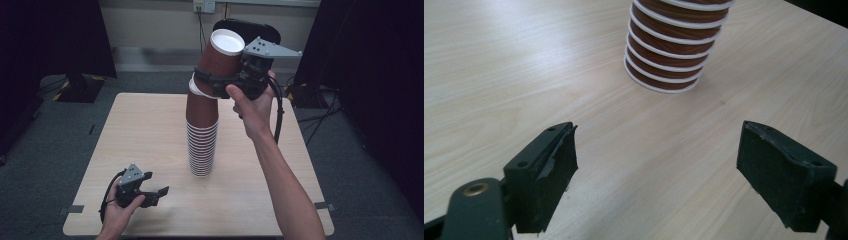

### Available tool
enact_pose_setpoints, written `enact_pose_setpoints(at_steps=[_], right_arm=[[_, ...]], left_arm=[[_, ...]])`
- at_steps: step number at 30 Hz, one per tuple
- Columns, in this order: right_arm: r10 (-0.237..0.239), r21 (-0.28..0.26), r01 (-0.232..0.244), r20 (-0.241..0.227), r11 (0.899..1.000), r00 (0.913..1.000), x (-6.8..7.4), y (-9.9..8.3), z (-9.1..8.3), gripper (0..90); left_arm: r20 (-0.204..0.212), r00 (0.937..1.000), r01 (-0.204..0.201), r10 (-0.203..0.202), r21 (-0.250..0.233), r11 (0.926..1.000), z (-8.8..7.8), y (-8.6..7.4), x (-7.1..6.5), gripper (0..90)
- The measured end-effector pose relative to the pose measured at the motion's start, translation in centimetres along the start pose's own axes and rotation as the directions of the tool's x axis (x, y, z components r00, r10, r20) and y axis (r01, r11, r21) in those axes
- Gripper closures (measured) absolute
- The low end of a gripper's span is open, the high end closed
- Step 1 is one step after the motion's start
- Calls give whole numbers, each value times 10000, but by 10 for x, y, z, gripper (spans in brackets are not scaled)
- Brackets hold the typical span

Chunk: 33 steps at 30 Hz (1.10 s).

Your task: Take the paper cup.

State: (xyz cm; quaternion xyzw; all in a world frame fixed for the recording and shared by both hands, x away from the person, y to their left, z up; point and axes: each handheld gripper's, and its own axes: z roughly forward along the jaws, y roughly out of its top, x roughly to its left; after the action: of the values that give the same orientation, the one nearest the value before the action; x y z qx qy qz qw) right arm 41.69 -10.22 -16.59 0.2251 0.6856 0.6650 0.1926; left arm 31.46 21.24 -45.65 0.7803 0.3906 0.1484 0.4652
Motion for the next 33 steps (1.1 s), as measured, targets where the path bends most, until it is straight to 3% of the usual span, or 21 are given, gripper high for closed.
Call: enact_pose_setpoints(at_steps=[9,16,22,25,30,33], right_arm=[[42,-30,-40,482,10000,9988,-11,-2,-26,146],[42,158,-56,858,9999,9963,-18,-10,-49,146],[190,473,-248,1187,9986,9928,-23,-31,-71,146],[404,578,-481,1286,9972,9909,-27,-45,-81,147],[811,690,-913,1391,9934,9870,-32,-64,-92,147],[1005,693,-1107,1371,9914,9854,-32,-74,-98,147]], left_arm=[[-67,9998,-163,161,-416,9990,0,1,-5,164],[336,9988,-322,346,-705,9970,2,4,-13,180],[548,9966,-556,619,-1093,9924,4,15,-26,182],[965,9926,-613,741,-1296,9897,6,21,-32,171],[992,9894,-911,1059,-1437,9854,10,33,-42,164],[969,9871,-1095,1273,-1707,9792,13,40,-48,159]])
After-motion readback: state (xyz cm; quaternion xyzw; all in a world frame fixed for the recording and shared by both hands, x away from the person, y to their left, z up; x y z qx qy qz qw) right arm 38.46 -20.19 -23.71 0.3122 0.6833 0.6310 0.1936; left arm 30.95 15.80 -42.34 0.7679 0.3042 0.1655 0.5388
